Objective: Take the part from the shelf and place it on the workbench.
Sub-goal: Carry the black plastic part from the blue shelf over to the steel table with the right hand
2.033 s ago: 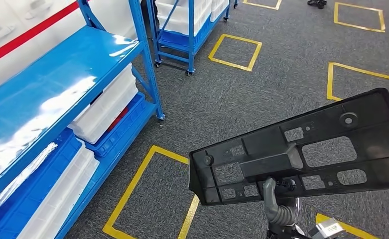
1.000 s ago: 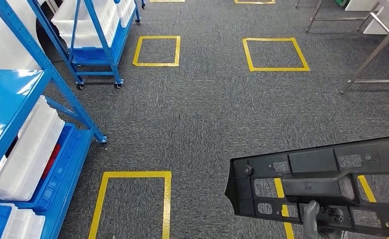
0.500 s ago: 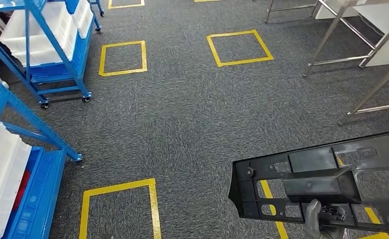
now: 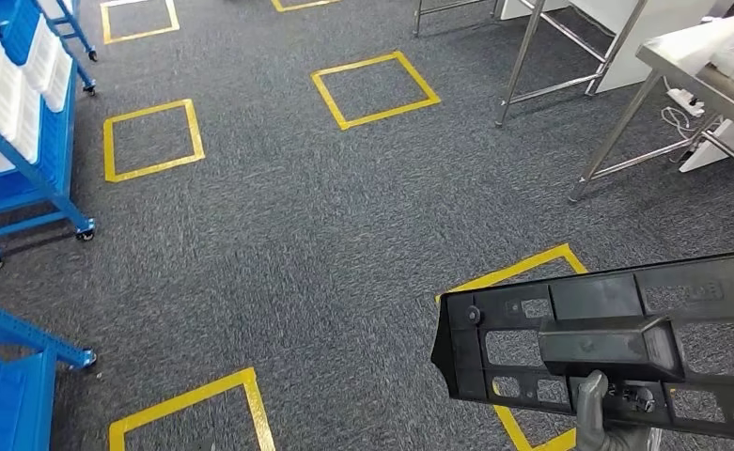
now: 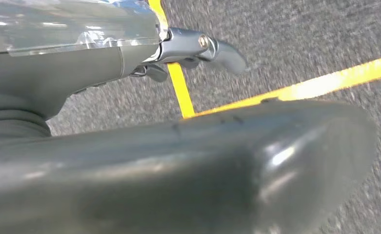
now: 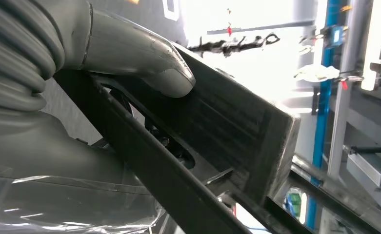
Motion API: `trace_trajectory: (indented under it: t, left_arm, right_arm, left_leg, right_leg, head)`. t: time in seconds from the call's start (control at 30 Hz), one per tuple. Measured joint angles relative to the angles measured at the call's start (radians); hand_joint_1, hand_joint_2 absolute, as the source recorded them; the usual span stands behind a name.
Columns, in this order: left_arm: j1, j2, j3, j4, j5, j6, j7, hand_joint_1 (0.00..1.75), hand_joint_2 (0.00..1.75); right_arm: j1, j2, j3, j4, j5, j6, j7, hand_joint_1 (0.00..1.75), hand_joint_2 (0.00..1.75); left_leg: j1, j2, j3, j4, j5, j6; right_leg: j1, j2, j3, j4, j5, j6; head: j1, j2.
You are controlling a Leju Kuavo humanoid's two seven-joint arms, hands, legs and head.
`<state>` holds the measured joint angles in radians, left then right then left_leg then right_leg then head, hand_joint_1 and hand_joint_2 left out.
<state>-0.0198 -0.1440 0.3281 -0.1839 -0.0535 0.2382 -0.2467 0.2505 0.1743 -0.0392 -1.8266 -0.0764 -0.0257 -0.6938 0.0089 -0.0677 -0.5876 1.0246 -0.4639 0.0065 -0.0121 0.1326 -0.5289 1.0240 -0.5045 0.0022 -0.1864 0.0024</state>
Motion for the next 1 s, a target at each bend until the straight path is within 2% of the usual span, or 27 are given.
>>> trace_trajectory:
  t: [0.03, 0.1, 0.13, 0.17, 0.2, 0.23, 0.27, 0.3, 0.33, 0.37, 0.43, 0.47, 0.5, 0.53, 0.57, 0.6, 0.67, 0.73, 0.77, 0.8, 0.83, 0.9, 0.93, 0.97, 1.0]
  left_arm:
    - [0.0, 0.0, 0.0, 0.0, 0.0, 0.0, 0.0, 0.0, 0.0]
    - [0.0, 0.0, -0.001, 0.0, 0.0, 0.0, -0.001, 0.0, 0.0]
    - [0.0, 0.0, -0.001, 0.0, 0.0, 0.0, -0.001, 0.0, 0.0]
    - [0.001, 0.001, -0.001, 0.0, 0.0, 0.0, -0.002, 0.0, 0.0]
    - [0.001, 0.001, -0.001, 0.0, 0.0, 0.0, -0.002, 0.0, 0.0]
    - [0.002, 0.001, -0.001, 0.0, 0.0, -0.001, -0.002, 0.0, 0.0]
    - [0.003, 0.001, -0.001, 0.0, 0.0, -0.001, -0.002, 0.0, 0.0]
    - [0.003, 0.001, -0.001, 0.0, 0.0, -0.001, -0.002, 0.0, 0.0]
    - [0.004, 0.001, -0.001, 0.0, 0.0, -0.002, -0.003, 0.0, 0.0]
    - [0.005, 0.001, -0.001, 0.0, 0.0, -0.003, -0.004, 0.0, 0.0]
    - [0.004, 0.001, -0.001, 0.001, 0.0, -0.007, -0.007, 0.0, 0.0]
    - [0.003, 0.001, -0.001, 0.001, 0.0, -0.008, -0.008, 0.0, 0.0]
    - [0.0, 0.002, -0.001, 0.001, 0.0, -0.009, -0.009, 0.0, 0.0]
    - [-0.003, 0.001, -0.001, 0.001, 0.0, -0.01, -0.01, 0.0, 0.0]
    - [-0.005, 0.001, -0.002, 0.0, 0.0, -0.011, -0.011, 0.0, 0.0]
    - [-0.006, 0.001, -0.002, 0.0, 0.0, -0.011, -0.012, 0.0, 0.0]
    - [-0.005, 0.001, -0.003, 0.0, 0.0, -0.012, -0.013, 0.0, 0.0]
    - [-0.002, 0.002, -0.003, 0.001, -0.001, -0.014, -0.012, 0.0, 0.0]
    - [-0.001, 0.002, -0.004, 0.001, -0.003, -0.015, -0.009, 0.0, 0.0]
    - [0.001, 0.003, -0.004, 0.001, -0.006, -0.018, -0.006, 0.0, 0.0]
    - [0.003, 0.005, -0.005, 0.001, -0.01, -0.02, -0.002, 0.0, 0.0]
    - [0.007, 0.007, -0.007, 0.002, -0.018, -0.025, 0.005, 0.0, 0.0]
    - [0.005, 0.008, -0.008, 0.002, -0.019, -0.027, 0.008, 0.0, 0.0]
    - [0.004, 0.009, -0.009, 0.003, -0.02, -0.029, 0.009, 0.0, 0.0]
    - [0.001, 0.009, -0.009, 0.003, -0.02, -0.03, 0.011, 0.0, 0.0]
  right_arm:
    - [0.001, 0.0, 0.0, 0.0, 0.0, 0.0, 0.0, 1.75, 1.75]
    - [-0.003, 0.0, 0.0, -0.001, 0.001, -0.001, 0.0, 1.75, 1.75]
    - [-0.005, 0.0, 0.0, -0.001, 0.002, -0.001, 0.0, 1.75, 1.75]
    - [-0.007, 0.0, 0.0, 0.0, 0.002, -0.001, 0.0, 1.75, 1.75]
    - [-0.007, 0.0, 0.0, 0.0, 0.002, -0.001, 0.0, 1.75, 1.75]
    - [-0.005, 0.0, 0.0, 0.001, 0.002, -0.001, 0.0, 1.75, 1.75]
    - [-0.004, 0.0, 0.0, 0.002, 0.002, -0.001, 0.0, 1.75, 1.75]
    - [-0.003, 0.0, 0.0, 0.002, 0.002, -0.002, 0.0, 1.75, 1.75]
    - [-0.003, 0.0, 0.0, 0.002, 0.002, -0.002, 0.001, 1.75, 1.75]
    - [-0.003, 0.0, 0.0, 0.003, 0.003, -0.004, 0.001, 1.75, 1.75]
    - [-0.006, 0.0, 0.0, 0.006, 0.014, -0.02, 0.008, 1.75, 1.75]
    - [-0.007, 0.0, 0.0, 0.009, 0.023, -0.033, 0.013, 1.75, 1.75]
    - [-0.008, 0.0, 0.0, 0.011, 0.033, -0.047, 0.018, 1.75, 1.75]
    - [-0.008, 0.0, 0.0, 0.011, 0.042, -0.058, 0.02, 1.75, 1.75]
    - [-0.011, -0.001, -0.001, 0.012, 0.046, -0.065, 0.022, 1.75, 1.75]
    - [-0.014, 0.0, -0.001, 0.013, 0.049, -0.069, 0.023, 1.75, 1.75]
    - [-0.021, 0.0, -0.001, 0.016, 0.057, -0.08, 0.028, 1.75, 1.75]
    - [-0.024, 0.0, 0.0, 0.02, 0.072, -0.109, 0.044, 1.75, 1.75]
    - [-0.025, 0.0, 0.0, 0.021, 0.08, -0.127, 0.053, 1.75, 1.75]
    - [-0.029, 0.0, -0.001, 0.021, 0.086, -0.143, 0.062, 1.75, 1.75]
    - [-0.036, 0.0, -0.001, 0.021, 0.092, -0.155, 0.068, 1.75, 1.75]
    - [-0.056, -0.001, -0.002, 0.021, 0.101, -0.171, 0.08, 1.75, 1.75]
    - [-0.068, -0.002, -0.003, 0.02, 0.104, -0.176, 0.084, 1.75, 1.75]
    - [-0.078, -0.003, -0.003, 0.019, 0.107, -0.18, 0.088, 1.75, 1.75]
    - [-0.088, -0.005, -0.003, 0.018, 0.11, -0.181, 0.09, 1.75, 1.75]
  left_leg:
    - [0.0, 0.011, 0.01, -0.007, 0.006, 0.006]
    - [0.001, 0.035, 0.034, -0.019, 0.003, 0.017]
    - [0.001, 0.048, 0.042, -0.024, -0.001, 0.02]
    - [0.0, 0.06, 0.048, -0.025, -0.007, 0.023]
    - [-0.001, 0.072, 0.053, -0.026, -0.014, 0.024]
    - [-0.002, 0.085, 0.061, -0.026, -0.022, 0.024]
    - [-0.002, 0.097, 0.07, -0.026, -0.031, 0.023]
    - [-0.002, 0.109, 0.083, -0.026, -0.042, 0.021]
    - [-0.003, 0.121, 0.097, -0.026, -0.053, 0.019]
    - [-0.004, 0.132, 0.111, -0.026, -0.064, 0.016]
    - [-0.007, 0.153, 0.13, -0.028, -0.085, 0.005]
    - [-0.009, 0.162, 0.14, -0.026, -0.092, -0.002]
    - [-0.01, 0.17, 0.151, -0.023, -0.096, -0.009]
    - [-0.008, 0.168, 0.157, -0.011, -0.099, -0.015]
    - [-0.006, 0.152, 0.153, 0.016, -0.096, -0.019]
    - [-0.004, 0.13, 0.132, 0.057, -0.099, -0.023]
    - [0.001, 0.087, 0.049, 0.181, -0.13, -0.028]
    - [0.003, 0.079, -0.036, 0.269, -0.183, -0.032]
    - [0.003, 0.078, -0.062, 0.275, -0.197, -0.032]
    - [0.003, 0.078, -0.075, 0.25, -0.189, -0.032]
    - [0.003, 0.078, -0.078, 0.202, -0.154, -0.03]
    - [0.0, 0.078, -0.077, 0.091, -0.033, -0.022]
    - [-0.003, 0.077, -0.075, 0.056, 0.014, -0.017]
    - [-0.005, 0.077, -0.074, 0.037, 0.039, -0.01]
    - [-0.007, 0.077, -0.069, 0.033, 0.036, -0.003]
  right_leg:
    - [0.0, -0.008, 0.001, 0.009, -0.002, 0.005]
    - [0.004, -0.055, -0.023, 0.061, -0.019, 0.014]
    - [0.004, -0.086, -0.056, 0.114, -0.038, 0.017]
    - [0.005, -0.106, -0.099, 0.176, -0.06, 0.02]
    - [0.004, -0.116, -0.141, 0.232, -0.078, 0.021]
    - [0.002, -0.121, -0.173, 0.265, -0.082, 0.021]
    - [0.001, -0.124, -0.188, 0.263, -0.066, 0.021]
    - [0.0, -0.129, -0.184, 0.226, -0.031, 0.018]
    - [0.001, -0.14, -0.166, 0.165, 0.016, 0.014]
    - [0.005, -0.164, -0.146, 0.104, 0.052, 0.009]
    - [0.02, -0.209, -0.12, 0.031, 0.071, -0.004]
    - [0.024, -0.217, -0.116, 0.024, 0.062, -0.011]
    - [0.025, -0.208, -0.109, 0.021, 0.056, -0.018]
    - [0.023, -0.195, -0.099, 0.018, 0.058, -0.024]
    - [0.019, -0.181, -0.087, 0.014, 0.054, -0.029]
    - [0.017, -0.169, -0.075, 0.012, 0.05, -0.035]
    - [0.013, -0.147, -0.057, 0.008, 0.036, -0.043]
    - [0.012, -0.124, -0.036, 0.008, 0.018, -0.045]
    - [0.011, -0.114, -0.022, 0.008, 0.007, -0.044]
    - [0.011, -0.106, -0.007, 0.008, -0.004, -0.042]
    - [0.01, -0.099, 0.01, 0.008, -0.017, -0.039]
    - [0.01, -0.089, 0.037, 0.009, -0.041, -0.03]
    - [0.01, -0.087, 0.045, 0.007, -0.052, -0.023]
    - [0.011, -0.085, 0.05, 0.008, -0.058, -0.016]
    - [0.011, -0.084, 0.055, 0.008, -0.059, -0.008]
  head:
    - [0.0, 0.0]
    - [0.0, 0.0]
    - [0.0, 0.0]
    - [0.0, 0.0]
    - [0.0, 0.0]
    - [0.0, 0.0]
    - [0.0, 0.0]
    - [0.0, 0.0]
    - [0.0, 0.0]
    - [0.0, 0.0]
    - [0.001, 0.0]
    - [0.001, 0.0]
    - [0.002, 0.0]
    - [0.001, 0.0]
    - [0.001, 0.0]
    - [0.001, 0.0]
    - [0.001, 0.0]
    - [0.001, 0.0]
    - [0.001, 0.0]
    - [0.001, 0.0]
    - [0.001, 0.0]
    - [0.001, 0.0]
    - [0.001, 0.0]
    - [0.001, 0.0]
    - [0.001, 0.0]
